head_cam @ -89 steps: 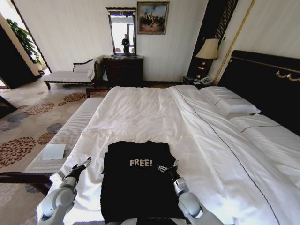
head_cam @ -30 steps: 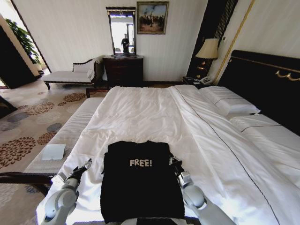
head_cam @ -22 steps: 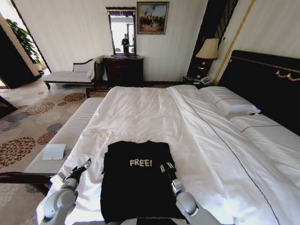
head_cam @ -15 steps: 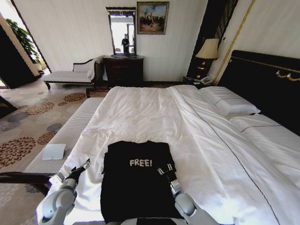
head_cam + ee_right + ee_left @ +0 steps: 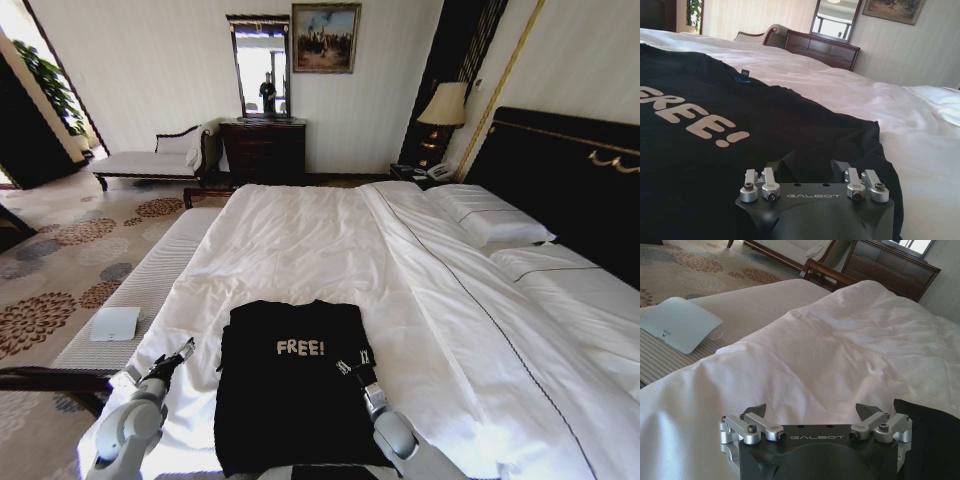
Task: Fold the clothes on the bed.
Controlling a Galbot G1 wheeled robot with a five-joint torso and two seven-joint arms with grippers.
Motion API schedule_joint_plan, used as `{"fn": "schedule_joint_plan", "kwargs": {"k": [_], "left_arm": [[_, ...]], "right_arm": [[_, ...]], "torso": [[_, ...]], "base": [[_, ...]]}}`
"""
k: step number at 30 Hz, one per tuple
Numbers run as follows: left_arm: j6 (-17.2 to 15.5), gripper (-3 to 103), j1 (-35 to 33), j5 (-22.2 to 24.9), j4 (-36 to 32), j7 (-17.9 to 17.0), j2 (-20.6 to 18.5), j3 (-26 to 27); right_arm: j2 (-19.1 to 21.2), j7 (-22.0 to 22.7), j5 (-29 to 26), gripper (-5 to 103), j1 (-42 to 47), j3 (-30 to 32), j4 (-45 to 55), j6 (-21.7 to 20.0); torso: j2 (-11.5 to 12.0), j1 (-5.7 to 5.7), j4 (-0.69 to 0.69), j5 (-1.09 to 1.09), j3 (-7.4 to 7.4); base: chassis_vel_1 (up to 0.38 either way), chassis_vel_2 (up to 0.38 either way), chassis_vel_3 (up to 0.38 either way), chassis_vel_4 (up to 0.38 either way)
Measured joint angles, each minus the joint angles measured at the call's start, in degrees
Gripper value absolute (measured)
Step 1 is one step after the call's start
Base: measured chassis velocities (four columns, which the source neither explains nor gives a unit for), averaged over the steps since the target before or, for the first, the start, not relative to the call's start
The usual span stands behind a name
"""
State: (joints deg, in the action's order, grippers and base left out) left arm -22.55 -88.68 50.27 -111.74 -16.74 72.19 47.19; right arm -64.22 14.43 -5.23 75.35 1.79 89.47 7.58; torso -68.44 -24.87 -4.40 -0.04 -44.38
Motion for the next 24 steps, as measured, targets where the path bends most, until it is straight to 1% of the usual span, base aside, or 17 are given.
{"fn": "schedule_joint_plan", "kwargs": {"k": [1,2,5,6,8,9,10,11,14,16,18,20,21,24], "left_arm": [[0.0,100,0.08,0.06,0.01,0.0,0.0,0.0],[0.0,100,0.08,0.06,0.01,0.0,0.0,0.0],[-0.02,100,0.27,0.12,0.04,-0.02,-0.01,-0.05],[-0.02,100,0.27,0.12,0.04,-0.02,-0.01,-0.05],[-0.05,100,0.35,0.12,0.13,-0.05,0.03,-0.11],[-0.05,100,0.36,0.12,0.16,-0.06,0.04,-0.12],[-0.05,100,0.37,0.12,0.2,-0.07,0.04,-0.13],[-0.05,100,0.37,0.12,0.2,-0.07,0.04,-0.13],[-0.05,100,0.4,0.12,0.27,-0.08,0.04,-0.14],[-0.05,100,0.42,0.12,0.28,-0.07,0.03,-0.14],[-0.05,100,0.45,0.12,0.3,-0.09,-0.01,-0.13],[-0.05,100,0.46,0.12,0.3,-0.1,-0.04,-0.12],[-0.05,100,0.46,0.12,0.3,-0.1,-0.04,-0.12],[-0.02,100,0.47,0.11,0.32,-0.11,-0.06,-0.11]], "right_arm": [[0.03,0.0,-0.08,52,-0.06,0.01,0.0,-0.02],[0.03,0.0,-0.08,52,-0.06,0.01,0.0,-0.02],[0.2,0.01,-0.25,36,-0.29,0.03,0.2,0.0],[0.2,0.01,-0.25,36,-0.29,0.03,0.2,0.0],[0.36,-0.04,-0.31,25,-0.34,0.1,0.48,0.28],[0.43,-0.12,-0.33,25,-0.34,0.16,0.56,0.48],[0.49,-0.3,-0.34,20,-0.34,0.28,0.61,0.73],[0.49,-0.3,-0.34,20,-0.34,0.28,0.61,0.73],[0.64,-0.87,-0.31,4,-0.21,1.05,0.97,1.2],[0.69,-0.89,-0.33,4,-0.13,1.38,1.22,1.17],[1.19,-0.89,-0.85,1,0.16,2.62,2.56,0.53],[2.2,-0.9,-1.78,0,0.56,4.1,4.72,-0.62],[2.2,-0.9,-1.78,0,0.56,4.1,4.72,-0.62],[3.95,-0.89,-2.89,0,0.74,6.48,8.06,-1.64]], "torso": [[0.0,0.0,0.0,0.0,0.0],[0.0,0.0,0.0,0.0,0.0],[0.0,0.0,0.0,0.0,0.0],[0.0,0.0,0.0,0.0,0.0],[0.0,0.0,0.0,0.0,0.0],[0.0,0.0,0.0,0.0,0.0],[0.0,0.0,0.0,0.01,0.0],[0.0,0.0,0.0,0.01,0.0],[0.0,0.0,0.0,0.01,0.0],[0.0,0.0,0.0,0.01,0.0],[0.0,0.0,0.0,0.01,0.0],[0.0,0.0,0.0,0.01,0.0],[0.0,0.0,0.0,0.01,0.0],[0.0,0.0,0.0,0.0,0.0]], "base": [[0.0,0.0,0.0,0.0],[0.0,0.0,0.0,0.0],[0.0,0.0,0.0,0.0],[0.0,0.0,0.0,0.0],[0.0,0.0,0.0,0.0],[0.0,0.0,0.0,0.0],[0.0,0.0,0.0,0.0],[0.0,0.0,0.0,0.0],[0.0,0.0,0.0,0.0],[0.0,0.0,0.0,0.0],[0.0,0.0,0.0,0.0],[0.0,0.0,0.0,0.0],[0.0,0.0,0.0,0.0],[0.0,0.0,0.0,0.0]]}}
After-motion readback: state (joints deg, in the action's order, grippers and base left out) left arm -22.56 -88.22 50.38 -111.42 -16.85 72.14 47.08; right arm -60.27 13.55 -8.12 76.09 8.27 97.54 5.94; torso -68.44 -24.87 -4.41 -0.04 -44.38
